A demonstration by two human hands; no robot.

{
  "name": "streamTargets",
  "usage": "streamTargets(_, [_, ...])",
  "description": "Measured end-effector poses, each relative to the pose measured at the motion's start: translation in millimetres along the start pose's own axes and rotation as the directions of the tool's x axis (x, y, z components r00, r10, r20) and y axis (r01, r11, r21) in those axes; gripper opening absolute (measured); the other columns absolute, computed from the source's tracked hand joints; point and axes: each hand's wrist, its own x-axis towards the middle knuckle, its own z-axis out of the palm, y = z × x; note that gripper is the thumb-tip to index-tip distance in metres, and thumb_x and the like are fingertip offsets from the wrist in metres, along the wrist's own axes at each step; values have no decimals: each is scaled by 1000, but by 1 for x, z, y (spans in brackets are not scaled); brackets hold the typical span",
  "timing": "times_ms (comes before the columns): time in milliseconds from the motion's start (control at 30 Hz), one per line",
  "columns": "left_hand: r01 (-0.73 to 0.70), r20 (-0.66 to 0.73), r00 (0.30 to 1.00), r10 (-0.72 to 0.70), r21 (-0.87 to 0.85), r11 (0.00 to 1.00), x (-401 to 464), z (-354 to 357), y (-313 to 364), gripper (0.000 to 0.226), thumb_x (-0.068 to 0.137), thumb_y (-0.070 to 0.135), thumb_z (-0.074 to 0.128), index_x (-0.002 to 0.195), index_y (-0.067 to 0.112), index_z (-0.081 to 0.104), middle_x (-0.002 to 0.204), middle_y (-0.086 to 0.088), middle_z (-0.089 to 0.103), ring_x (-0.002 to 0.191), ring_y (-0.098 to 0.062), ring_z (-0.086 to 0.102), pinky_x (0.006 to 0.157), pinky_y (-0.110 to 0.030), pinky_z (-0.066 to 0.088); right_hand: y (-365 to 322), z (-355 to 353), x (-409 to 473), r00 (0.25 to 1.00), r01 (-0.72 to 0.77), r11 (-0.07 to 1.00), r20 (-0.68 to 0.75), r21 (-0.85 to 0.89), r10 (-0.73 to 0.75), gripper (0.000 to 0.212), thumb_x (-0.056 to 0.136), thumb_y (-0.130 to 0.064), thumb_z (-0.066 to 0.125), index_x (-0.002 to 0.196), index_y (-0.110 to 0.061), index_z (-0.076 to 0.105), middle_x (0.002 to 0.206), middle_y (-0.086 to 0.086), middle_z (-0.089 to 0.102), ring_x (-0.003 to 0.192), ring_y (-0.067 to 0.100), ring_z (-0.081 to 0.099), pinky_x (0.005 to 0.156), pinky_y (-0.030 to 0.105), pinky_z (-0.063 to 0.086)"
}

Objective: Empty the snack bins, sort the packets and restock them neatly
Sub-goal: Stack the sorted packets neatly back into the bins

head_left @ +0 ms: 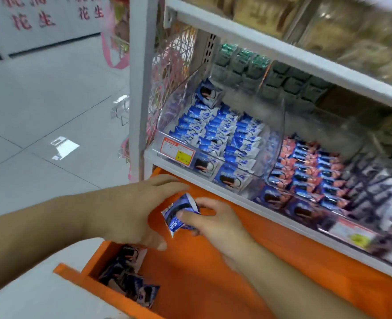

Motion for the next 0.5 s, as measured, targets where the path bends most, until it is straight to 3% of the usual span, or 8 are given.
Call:
streamTargets(100, [-125, -244, 964, 103, -74, 989, -4, 3, 32, 89, 82, 52, 80, 151, 62, 23, 148, 44, 29, 128, 25, 34, 101, -3, 38, -42, -26, -40, 997, 74, 992, -26, 101, -72, 42, 80, -29, 91, 118, -22, 75, 102, 1, 81, 79, 13, 74, 72, 23, 56])
streamTargets(167, [-175, -396, 914, 88, -189, 966, -8, -1, 52, 77, 89, 41, 77, 144, 70, 32, 140, 37, 51, 117, 18, 54, 99, -21, 53, -60, -46, -65, 992, 127, 985, -16, 117, -126, 51, 73, -27, 95, 120, -22, 74, 113, 2, 78, 83, 15, 73, 80, 29, 58])
streamTargets(200, [-214, -410, 910, 59, -344, 914, -12, -8, 67, 69, 91, 37, 77, 139, 70, 40, 135, 32, 60, 110, 6, 66, 95, -30, 58, -68, -57, -80, 986, 167, 981, -12, 95, -167, 56, 70, -24, 95, 121, -24, 73, 120, 0, 76, 89, 16, 74, 87, 32, 59])
streamTargets(233, [-233, -371, 928, 29, -521, 821, -14, -10, 75, 61, 92, 37, 77, 137, 64, 48, 131, 24, 66, 104, -9, 73, 91, -38, 60, -72, -63, -88, 982, 189, 979, -10, 71, -188, 59, 68, -18, 94, 123, -26, 73, 123, -2, 74, 96, 15, 76, 91, 33, 60])
streamTargets(300, [-240, -310, 951, -7, -751, 615, -19, -20, 101, 60, 82, 44, 85, 137, 42, 61, 126, 6, 73, 99, -29, 75, 92, -48, 58, -81, -79, -112, 970, 234, 972, -60, 1, -234, 59, 75, 0, 90, 123, -28, 72, 117, -6, 75, 94, 14, 76, 83, 29, 62])
streamTargets(333, [-235, -300, 953, -47, -826, 512, -21, -23, 113, 64, 74, 42, 88, 134, 30, 67, 120, -2, 75, 96, -30, 75, 92, -50, 58, -83, -86, -123, 961, 262, 965, -88, -21, -263, 56, 79, 5, 87, 121, -28, 72, 108, -8, 76, 86, 12, 75, 75, 27, 60])
streamTargets(400, [-287, -327, 943, -56, -889, 357, -23, -22, 137, 46, 74, 25, 86, 118, 15, 77, 110, -12, 77, 91, -26, 72, 78, -44, 61, -83, -98, -140, 941, 310, 950, -136, -26, -311, 47, 84, 0, 84, 116, -33, 74, 101, -10, 75, 74, 12, 70, 66, 26, 56])
streamTargets(500, [-333, -355, 924, -141, -930, 158, -20, -13, 156, 30, 76, 7, 82, 106, 11, 80, 95, -16, 73, 89, -32, 71, 67, -39, 60, -78, -114, -151, 921, 351, 935, -202, 50, -334, 34, 90, -16, 81, 112, -42, 76, 107, 0, 74, 61, 18, 61, 63, 35, 53])
